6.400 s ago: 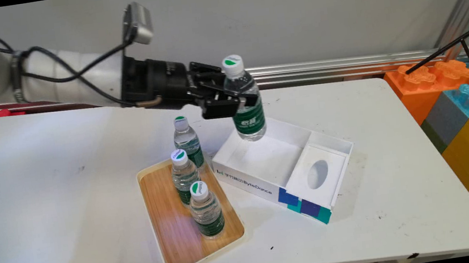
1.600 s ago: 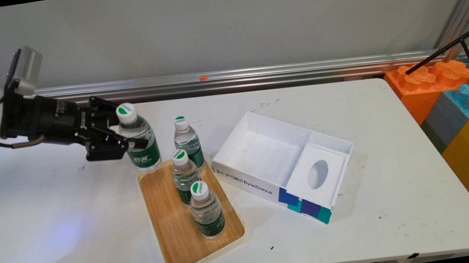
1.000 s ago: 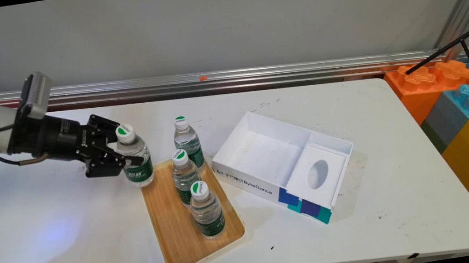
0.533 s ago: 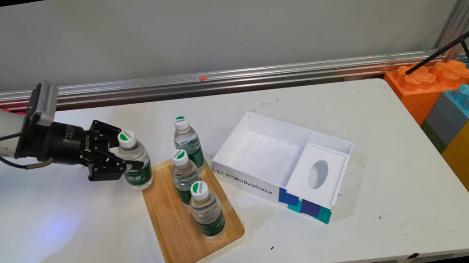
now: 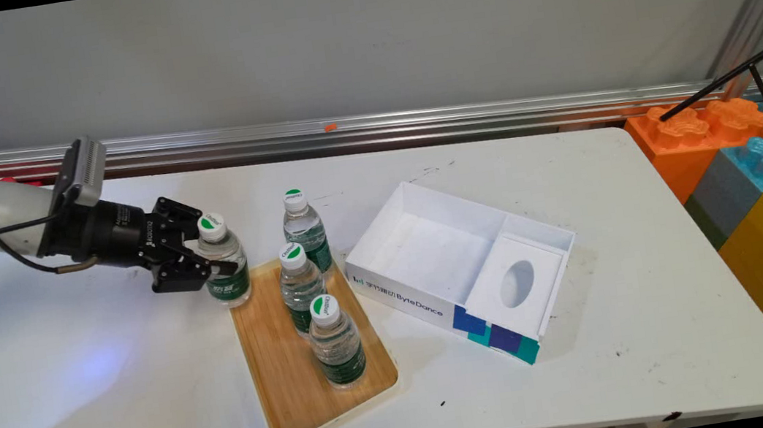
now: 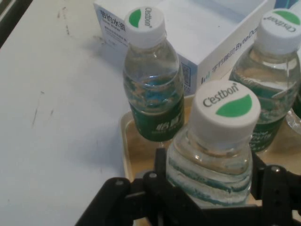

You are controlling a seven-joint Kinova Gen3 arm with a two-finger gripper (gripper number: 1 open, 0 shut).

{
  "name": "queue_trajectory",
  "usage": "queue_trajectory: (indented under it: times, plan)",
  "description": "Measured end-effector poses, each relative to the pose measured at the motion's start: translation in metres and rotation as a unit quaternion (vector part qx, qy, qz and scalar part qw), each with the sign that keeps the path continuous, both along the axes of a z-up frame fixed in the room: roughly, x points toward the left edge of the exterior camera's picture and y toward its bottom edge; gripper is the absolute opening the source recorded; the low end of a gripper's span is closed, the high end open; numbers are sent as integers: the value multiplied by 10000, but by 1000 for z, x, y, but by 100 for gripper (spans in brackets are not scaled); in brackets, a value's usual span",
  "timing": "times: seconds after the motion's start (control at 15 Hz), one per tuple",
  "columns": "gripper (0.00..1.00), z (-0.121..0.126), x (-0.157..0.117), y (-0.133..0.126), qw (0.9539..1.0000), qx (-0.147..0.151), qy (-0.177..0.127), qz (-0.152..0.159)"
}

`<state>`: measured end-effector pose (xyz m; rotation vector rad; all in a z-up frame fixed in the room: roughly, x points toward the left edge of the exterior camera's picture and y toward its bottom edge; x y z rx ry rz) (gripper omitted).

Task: Place the picked object on the tray

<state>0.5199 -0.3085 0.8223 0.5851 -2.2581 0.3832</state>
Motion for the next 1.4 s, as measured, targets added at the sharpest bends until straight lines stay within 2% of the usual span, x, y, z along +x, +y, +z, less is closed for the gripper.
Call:
queue_trajectory:
  times: [1.4]
  plan:
    - [0,-20,-8,-27,9979,243,483,357]
